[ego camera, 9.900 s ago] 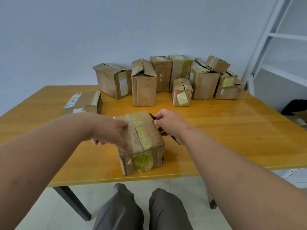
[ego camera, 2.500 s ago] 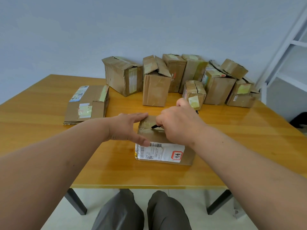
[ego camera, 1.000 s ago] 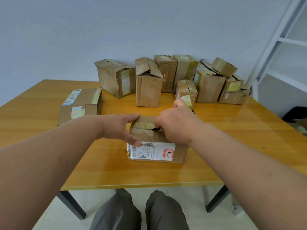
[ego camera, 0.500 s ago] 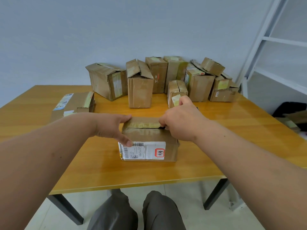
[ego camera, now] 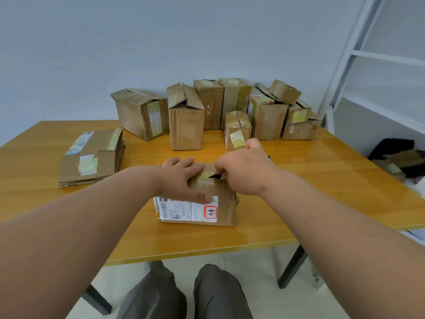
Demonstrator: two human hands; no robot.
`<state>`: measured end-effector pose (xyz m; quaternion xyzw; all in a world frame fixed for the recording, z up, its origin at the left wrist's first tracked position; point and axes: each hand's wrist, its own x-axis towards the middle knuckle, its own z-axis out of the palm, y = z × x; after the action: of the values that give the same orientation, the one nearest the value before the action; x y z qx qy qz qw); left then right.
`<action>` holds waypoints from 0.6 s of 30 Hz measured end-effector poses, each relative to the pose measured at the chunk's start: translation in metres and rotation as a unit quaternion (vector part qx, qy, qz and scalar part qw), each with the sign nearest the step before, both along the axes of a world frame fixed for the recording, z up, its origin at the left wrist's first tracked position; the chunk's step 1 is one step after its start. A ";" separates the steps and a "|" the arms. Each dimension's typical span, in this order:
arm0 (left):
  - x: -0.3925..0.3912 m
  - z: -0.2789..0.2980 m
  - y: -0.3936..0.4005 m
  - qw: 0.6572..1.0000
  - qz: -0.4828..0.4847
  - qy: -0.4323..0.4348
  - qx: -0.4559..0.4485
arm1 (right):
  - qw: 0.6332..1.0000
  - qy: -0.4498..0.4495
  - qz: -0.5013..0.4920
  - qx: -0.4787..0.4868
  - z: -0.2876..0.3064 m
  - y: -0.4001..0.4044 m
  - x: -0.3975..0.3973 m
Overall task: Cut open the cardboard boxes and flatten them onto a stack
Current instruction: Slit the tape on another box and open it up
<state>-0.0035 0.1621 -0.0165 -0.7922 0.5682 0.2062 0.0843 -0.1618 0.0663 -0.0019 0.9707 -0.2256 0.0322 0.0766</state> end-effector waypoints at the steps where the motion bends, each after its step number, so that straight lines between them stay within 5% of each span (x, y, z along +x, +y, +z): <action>1: -0.002 -0.004 -0.001 1.000 0.003 0.001 -0.004 | 0.999 -0.013 -0.016 0.038 0.002 -0.004 -0.001; 4: -0.001 -0.002 0.000 1.000 0.006 -0.003 -0.001 | 0.994 -0.031 -0.050 0.093 0.009 -0.014 -0.004; 18: -0.001 -0.001 0.000 1.000 0.008 -0.012 0.002 | 0.991 0.051 0.059 -0.112 0.012 0.008 -0.007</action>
<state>-0.0047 0.1616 -0.0173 -0.7991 0.5602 0.1986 0.0907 -0.1690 0.0739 0.0097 0.9680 -0.1588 0.0124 0.1939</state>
